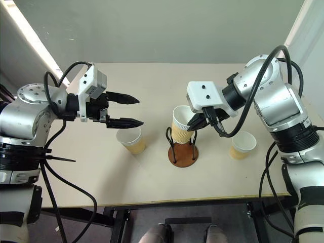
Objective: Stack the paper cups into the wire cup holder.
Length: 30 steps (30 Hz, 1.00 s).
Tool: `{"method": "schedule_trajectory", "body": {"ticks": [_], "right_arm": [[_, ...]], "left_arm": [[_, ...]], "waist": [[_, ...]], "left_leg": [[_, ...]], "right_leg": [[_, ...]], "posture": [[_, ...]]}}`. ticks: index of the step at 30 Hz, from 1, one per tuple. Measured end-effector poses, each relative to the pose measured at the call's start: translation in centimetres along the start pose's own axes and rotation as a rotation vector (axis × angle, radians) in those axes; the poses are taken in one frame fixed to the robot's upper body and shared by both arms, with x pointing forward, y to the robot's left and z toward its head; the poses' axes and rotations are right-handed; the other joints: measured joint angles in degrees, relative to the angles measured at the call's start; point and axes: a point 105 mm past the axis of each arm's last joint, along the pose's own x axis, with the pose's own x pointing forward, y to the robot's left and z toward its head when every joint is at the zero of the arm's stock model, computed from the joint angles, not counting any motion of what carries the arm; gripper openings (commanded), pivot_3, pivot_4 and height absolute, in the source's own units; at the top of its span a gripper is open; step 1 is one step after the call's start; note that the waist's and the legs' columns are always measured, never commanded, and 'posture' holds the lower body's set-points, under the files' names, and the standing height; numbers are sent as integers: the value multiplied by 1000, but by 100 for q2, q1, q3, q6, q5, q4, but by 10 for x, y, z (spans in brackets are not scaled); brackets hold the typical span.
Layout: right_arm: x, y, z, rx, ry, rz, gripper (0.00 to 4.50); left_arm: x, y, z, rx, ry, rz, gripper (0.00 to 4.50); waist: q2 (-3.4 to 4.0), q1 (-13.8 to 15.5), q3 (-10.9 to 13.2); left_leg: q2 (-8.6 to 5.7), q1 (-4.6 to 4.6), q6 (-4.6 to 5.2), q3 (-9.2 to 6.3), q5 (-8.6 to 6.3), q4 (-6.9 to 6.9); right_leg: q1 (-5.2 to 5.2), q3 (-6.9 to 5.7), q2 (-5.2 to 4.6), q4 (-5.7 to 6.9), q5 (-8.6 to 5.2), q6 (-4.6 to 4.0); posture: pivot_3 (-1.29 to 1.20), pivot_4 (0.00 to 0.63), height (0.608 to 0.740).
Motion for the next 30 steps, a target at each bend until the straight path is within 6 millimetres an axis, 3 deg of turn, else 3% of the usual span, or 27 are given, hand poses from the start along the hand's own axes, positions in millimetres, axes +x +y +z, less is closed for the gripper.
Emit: {"method": "schedule_trajectory", "body": {"ticks": [2,9,14,21,30], "right_arm": [[3,1,0,3,-8,3,604],[8,1,-3,39,-22,-4,2890],[11,-7,4,81,-97,-47,2890],[-36,-33,34,209,-323,-217,2890],[-59,-30,21,294,-314,-251,2890]], "left_arm": [[0,0,0,1,1,1,4500],[-1,-1,2,16,6,-1,4500],[-2,-3,5,37,12,-1,4500],[-9,-19,6,134,92,-21,4500],[-13,-34,-19,353,369,-10,4500]], "waist": [[0,-1,0],[0,-2,0],[0,-7,0],[-1,-8,-1],[-2,-10,-1]], "left_leg": [[0,0,0,0,0,0],[1,0,0,0,0,0],[0,0,1,0,0,1],[-1,-1,-19,0,8,-13],[2,0,-5,-2,-1,-17]], "right_leg": [[0,0,0,0,0,0],[0,0,0,0,0,0],[0,0,1,0,0,0],[-3,1,4,-4,-10,-17],[-7,0,5,-1,-14,-24]], "posture": [[0,150,740],[0,150,740],[0,150,740],[0,150,740],[0,150,740]]}}
